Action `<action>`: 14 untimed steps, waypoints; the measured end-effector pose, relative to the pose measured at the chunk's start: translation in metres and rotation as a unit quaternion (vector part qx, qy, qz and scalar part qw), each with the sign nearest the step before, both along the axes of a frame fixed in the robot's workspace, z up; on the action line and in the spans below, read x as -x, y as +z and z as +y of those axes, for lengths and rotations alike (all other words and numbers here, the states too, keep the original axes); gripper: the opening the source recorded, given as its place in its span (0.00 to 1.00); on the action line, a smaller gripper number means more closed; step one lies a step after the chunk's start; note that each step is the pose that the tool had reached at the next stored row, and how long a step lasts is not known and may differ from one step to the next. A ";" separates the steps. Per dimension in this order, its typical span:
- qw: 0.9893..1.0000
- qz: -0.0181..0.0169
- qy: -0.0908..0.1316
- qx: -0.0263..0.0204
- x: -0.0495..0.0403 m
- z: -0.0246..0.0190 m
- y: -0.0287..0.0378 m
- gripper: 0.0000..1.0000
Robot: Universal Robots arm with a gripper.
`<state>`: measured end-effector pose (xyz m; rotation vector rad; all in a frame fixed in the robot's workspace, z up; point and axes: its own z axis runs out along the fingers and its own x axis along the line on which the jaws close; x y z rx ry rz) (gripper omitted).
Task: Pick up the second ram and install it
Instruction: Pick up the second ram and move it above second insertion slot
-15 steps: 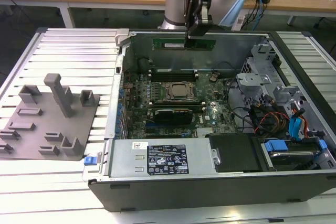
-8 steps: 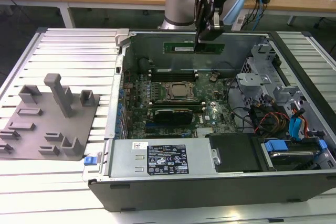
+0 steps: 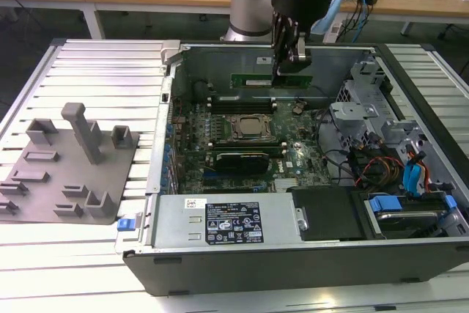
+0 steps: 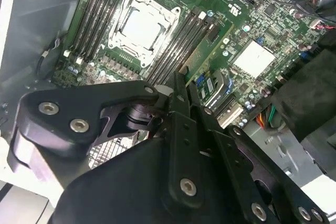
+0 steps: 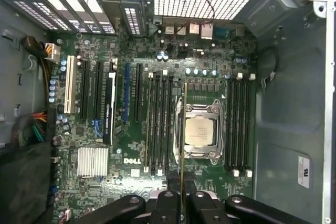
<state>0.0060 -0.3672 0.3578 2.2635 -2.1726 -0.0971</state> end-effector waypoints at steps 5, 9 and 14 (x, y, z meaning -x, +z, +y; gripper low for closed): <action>1.000 0.000 0.000 0.000 0.0000 -0.0001 -0.0177 0.14; 1.000 0.000 0.000 0.000 0.0000 -0.0001 -0.0234 0.14; 1.000 0.000 0.000 0.000 0.0000 -0.0001 -0.0237 0.14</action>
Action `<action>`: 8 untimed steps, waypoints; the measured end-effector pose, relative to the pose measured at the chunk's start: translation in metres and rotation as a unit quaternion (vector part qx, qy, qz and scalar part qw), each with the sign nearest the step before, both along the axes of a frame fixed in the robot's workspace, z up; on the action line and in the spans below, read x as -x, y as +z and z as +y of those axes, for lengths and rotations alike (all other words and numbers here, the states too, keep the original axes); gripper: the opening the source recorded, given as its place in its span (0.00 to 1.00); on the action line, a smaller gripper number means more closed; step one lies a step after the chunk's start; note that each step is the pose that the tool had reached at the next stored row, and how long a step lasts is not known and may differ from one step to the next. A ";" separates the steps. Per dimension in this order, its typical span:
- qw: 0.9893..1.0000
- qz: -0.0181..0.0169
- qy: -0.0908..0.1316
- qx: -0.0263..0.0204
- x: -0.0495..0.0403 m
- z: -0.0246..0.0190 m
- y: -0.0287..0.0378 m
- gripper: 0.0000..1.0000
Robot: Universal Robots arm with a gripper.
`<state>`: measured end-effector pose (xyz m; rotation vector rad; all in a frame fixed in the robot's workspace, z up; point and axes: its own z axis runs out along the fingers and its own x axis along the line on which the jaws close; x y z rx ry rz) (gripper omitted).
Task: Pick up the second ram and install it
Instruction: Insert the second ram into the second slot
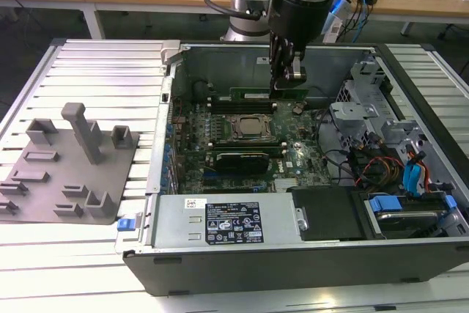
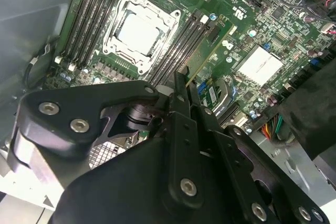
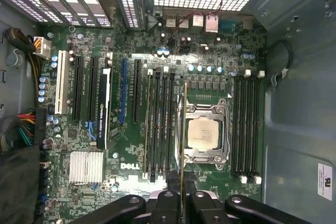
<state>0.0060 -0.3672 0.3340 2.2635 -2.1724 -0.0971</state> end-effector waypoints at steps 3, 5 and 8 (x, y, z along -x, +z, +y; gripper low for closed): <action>1.000 0.000 0.000 0.000 0.0000 0.0000 -0.0003 0.14; 1.000 0.000 0.000 0.000 0.0000 0.0000 -0.0066 0.14; 1.000 0.000 0.000 0.000 0.0000 0.0000 -0.0156 0.14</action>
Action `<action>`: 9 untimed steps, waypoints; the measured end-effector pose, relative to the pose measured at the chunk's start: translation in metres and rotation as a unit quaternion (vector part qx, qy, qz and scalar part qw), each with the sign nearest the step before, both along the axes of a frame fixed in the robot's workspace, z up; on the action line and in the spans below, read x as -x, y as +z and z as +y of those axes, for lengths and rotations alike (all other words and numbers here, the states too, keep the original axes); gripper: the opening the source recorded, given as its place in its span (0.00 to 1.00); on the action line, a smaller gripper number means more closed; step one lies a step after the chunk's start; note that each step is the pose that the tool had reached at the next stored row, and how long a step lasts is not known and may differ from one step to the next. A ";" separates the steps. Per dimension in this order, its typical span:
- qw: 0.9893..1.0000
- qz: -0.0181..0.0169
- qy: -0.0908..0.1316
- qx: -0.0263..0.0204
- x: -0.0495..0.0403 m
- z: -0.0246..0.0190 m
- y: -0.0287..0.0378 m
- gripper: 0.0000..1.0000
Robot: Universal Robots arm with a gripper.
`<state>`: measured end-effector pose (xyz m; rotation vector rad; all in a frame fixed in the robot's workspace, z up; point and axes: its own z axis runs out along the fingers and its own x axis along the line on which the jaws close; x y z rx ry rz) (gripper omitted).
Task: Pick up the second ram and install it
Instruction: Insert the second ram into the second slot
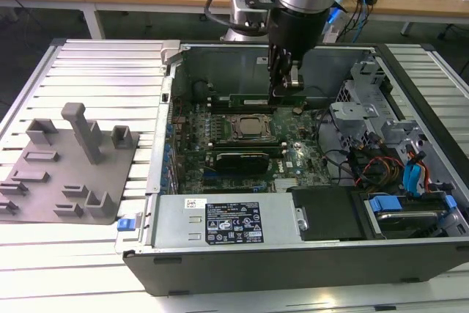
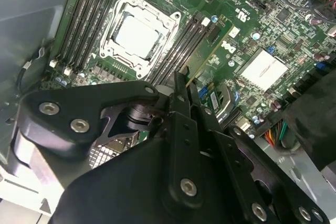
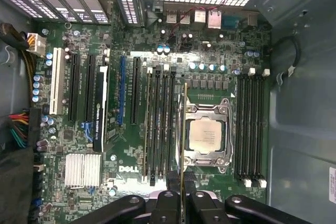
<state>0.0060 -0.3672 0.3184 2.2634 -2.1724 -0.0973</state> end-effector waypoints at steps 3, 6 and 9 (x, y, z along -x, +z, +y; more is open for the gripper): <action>1.000 0.000 0.000 0.000 0.0000 0.0000 -0.0048 0.14; 1.000 0.000 0.000 0.000 0.0000 0.0000 -0.0131 0.14; 1.000 0.000 0.000 0.000 0.0000 -0.0001 -0.0178 0.14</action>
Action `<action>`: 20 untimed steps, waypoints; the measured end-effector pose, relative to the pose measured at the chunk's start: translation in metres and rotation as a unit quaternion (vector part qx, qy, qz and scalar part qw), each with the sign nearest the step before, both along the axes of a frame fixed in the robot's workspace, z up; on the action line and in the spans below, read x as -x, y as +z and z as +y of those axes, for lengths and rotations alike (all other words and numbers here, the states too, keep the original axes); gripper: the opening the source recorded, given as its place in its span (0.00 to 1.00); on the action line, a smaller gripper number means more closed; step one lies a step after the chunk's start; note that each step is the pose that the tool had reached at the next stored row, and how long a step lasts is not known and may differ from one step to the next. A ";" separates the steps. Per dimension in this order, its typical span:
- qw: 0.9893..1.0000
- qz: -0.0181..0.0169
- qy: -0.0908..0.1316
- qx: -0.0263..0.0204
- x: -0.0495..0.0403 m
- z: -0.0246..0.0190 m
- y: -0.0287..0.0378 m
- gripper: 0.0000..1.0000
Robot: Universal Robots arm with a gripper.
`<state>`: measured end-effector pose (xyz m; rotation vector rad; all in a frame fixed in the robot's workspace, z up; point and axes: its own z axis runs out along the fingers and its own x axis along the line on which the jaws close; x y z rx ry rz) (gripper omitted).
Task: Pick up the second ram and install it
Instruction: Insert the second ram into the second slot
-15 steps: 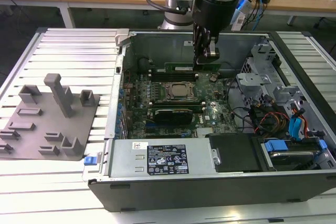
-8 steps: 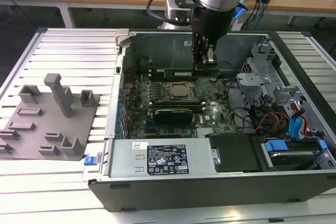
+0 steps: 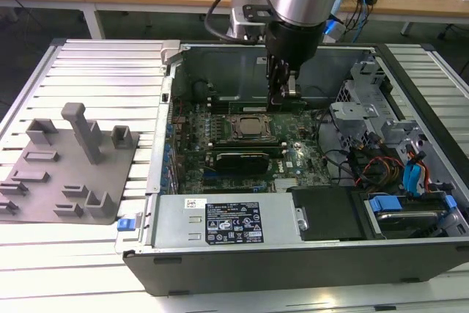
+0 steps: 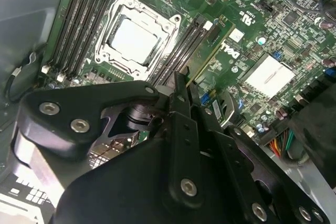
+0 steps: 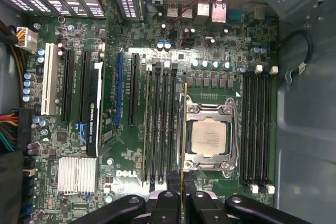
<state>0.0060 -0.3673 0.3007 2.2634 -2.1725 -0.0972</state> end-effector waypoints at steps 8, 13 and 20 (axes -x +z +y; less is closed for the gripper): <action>1.000 0.000 0.000 0.000 0.0000 -0.0006 -0.0086 0.14; 1.000 0.000 0.000 0.000 0.0024 -0.0059 -0.0126 0.14; 1.000 0.000 0.000 0.000 0.0117 -0.0073 -0.0158 0.14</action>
